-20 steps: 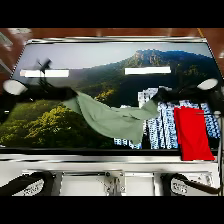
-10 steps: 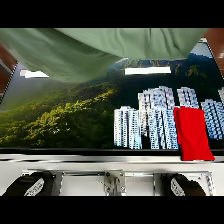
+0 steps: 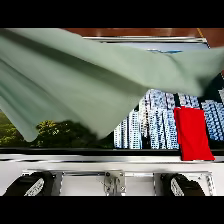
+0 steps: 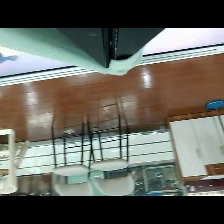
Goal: Fold the shirts.
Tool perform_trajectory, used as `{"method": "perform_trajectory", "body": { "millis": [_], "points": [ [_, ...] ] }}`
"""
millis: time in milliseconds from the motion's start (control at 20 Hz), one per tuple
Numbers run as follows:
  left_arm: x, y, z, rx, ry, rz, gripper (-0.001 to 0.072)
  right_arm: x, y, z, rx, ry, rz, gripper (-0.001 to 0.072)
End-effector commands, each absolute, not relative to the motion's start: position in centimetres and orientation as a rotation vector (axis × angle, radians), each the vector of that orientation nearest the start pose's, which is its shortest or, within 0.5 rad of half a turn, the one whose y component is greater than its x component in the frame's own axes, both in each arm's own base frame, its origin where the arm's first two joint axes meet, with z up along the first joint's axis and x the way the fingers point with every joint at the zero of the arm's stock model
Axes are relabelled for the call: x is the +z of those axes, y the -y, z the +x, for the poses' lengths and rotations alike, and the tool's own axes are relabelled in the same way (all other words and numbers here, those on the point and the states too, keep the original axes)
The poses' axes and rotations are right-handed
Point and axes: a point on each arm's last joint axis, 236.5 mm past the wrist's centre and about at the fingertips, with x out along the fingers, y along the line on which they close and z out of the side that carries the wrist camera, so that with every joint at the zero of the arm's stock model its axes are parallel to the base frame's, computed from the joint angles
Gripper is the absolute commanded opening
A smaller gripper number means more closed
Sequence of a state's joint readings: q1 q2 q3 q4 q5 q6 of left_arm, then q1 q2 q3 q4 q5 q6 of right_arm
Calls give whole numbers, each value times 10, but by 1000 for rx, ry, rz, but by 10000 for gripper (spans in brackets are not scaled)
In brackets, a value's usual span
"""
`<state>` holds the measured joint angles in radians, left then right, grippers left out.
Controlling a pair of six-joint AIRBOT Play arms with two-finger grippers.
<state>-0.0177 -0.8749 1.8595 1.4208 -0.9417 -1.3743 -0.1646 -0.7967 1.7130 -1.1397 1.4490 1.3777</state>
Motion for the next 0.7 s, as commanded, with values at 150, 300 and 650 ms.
{"method": "perform_trajectory", "body": {
  "millis": [150,300,650],
  "points": [
    [438,38,437,-149,-99,64,36,228,-51,284,285,-1074,205,58],
    [373,76,498,-288,-234,-135,36,156,-67,309,310,-1201,262,58],
    [156,179,572,-462,-706,-327,37,37,-79,370,278,-1348,328,58]
  ]
}}
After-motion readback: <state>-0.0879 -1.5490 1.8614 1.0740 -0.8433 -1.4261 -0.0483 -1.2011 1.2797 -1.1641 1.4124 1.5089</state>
